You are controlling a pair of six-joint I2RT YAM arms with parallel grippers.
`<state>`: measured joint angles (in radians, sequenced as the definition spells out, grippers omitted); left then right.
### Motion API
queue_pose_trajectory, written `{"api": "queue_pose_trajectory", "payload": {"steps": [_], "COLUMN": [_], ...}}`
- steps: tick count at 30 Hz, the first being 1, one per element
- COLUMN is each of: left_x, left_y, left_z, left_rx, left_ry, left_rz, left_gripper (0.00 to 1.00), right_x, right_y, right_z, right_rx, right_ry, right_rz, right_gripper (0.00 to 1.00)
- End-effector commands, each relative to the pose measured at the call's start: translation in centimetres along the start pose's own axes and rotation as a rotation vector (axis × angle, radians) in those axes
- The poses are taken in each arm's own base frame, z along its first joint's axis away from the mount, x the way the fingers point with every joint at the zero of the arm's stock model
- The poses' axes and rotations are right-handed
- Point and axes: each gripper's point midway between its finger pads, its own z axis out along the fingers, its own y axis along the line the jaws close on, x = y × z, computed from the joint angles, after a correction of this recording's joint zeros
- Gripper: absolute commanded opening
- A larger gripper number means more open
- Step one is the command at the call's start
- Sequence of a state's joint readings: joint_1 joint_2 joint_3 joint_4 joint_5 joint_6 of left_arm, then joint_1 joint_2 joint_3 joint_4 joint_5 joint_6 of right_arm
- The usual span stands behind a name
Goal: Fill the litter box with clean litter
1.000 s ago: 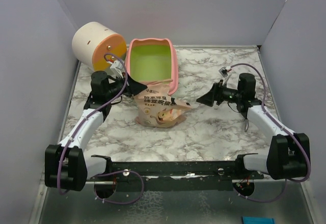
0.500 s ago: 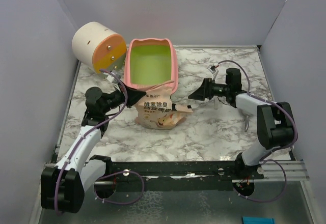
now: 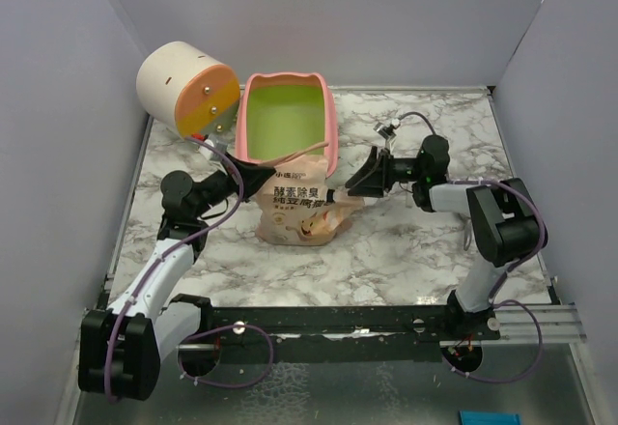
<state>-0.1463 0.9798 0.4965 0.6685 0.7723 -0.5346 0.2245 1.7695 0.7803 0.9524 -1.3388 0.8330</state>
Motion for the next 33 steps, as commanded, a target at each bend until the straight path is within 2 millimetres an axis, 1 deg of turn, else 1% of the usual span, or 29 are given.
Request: {"api": "queue_pose_trajectory", "payload": {"steps": [1,3,8,11,15,18,20,22,25,28,30,31,32,33], "left_x": [-6.2,-6.7,-8.3,-9.0,-10.0,-10.8,-11.2,-11.7,-12.0,-11.6,-11.2,-10.9,-10.7,-10.2], "left_y": [-1.2,-1.0,-0.4,-0.4,-0.4,-0.3,-0.3,-0.3,-0.3,-0.5,-0.9,-1.2,-1.7,-2.2], "left_z": [0.6,0.9,2.1,2.7,3.5,3.9,4.3,4.5,4.7,4.4,3.9,3.6,3.2,2.8], "left_rx": [0.018,0.009,0.007,0.024,0.041,0.047,0.049,0.056,0.061,0.062,0.066,0.069,0.078,0.091], "left_ry": [-0.199,-0.208,-0.219,-0.217,-0.220,-0.226,-0.229,-0.231,-0.233,-0.230,-0.228,-0.226,-0.224,-0.216], "left_rz": [0.182,0.188,0.187,0.192,0.198,0.200,0.198,0.203,0.201,0.191,0.183,0.181,0.183,0.182], "left_gripper": [0.00,0.00,0.00,0.00,0.00,0.00,0.00,0.00,0.00,0.01,0.07,0.12,0.18,0.26], "right_x": [0.6,0.6,0.2,0.4,0.6,1.0,1.2,1.1,0.3,-1.0,-2.1,-2.5,-3.0,-3.3], "right_y": [2.5,2.2,1.5,1.0,0.4,0.4,0.3,0.4,0.2,0.6,1.1,1.5,1.8,2.1], "right_z": [0.1,0.3,1.8,2.4,2.6,3.1,3.3,3.4,3.0,2.3,1.8,1.6,1.4,1.3], "right_rx": [-0.081,-0.056,0.085,0.152,0.200,0.219,0.246,0.270,0.377,0.493,0.569,0.601,0.632,0.655], "right_ry": [0.050,0.057,0.119,0.157,0.184,0.215,0.234,0.246,0.230,0.206,0.178,0.164,0.150,0.141], "right_rz": [-0.118,-0.135,-0.216,-0.227,-0.244,-0.259,-0.262,-0.284,-0.323,-0.377,-0.420,-0.442,-0.461,-0.476], "right_gripper": [0.65,0.62,0.41,0.39,0.27,0.21,0.13,0.02,0.01,0.01,0.01,0.01,0.01,0.01]}}
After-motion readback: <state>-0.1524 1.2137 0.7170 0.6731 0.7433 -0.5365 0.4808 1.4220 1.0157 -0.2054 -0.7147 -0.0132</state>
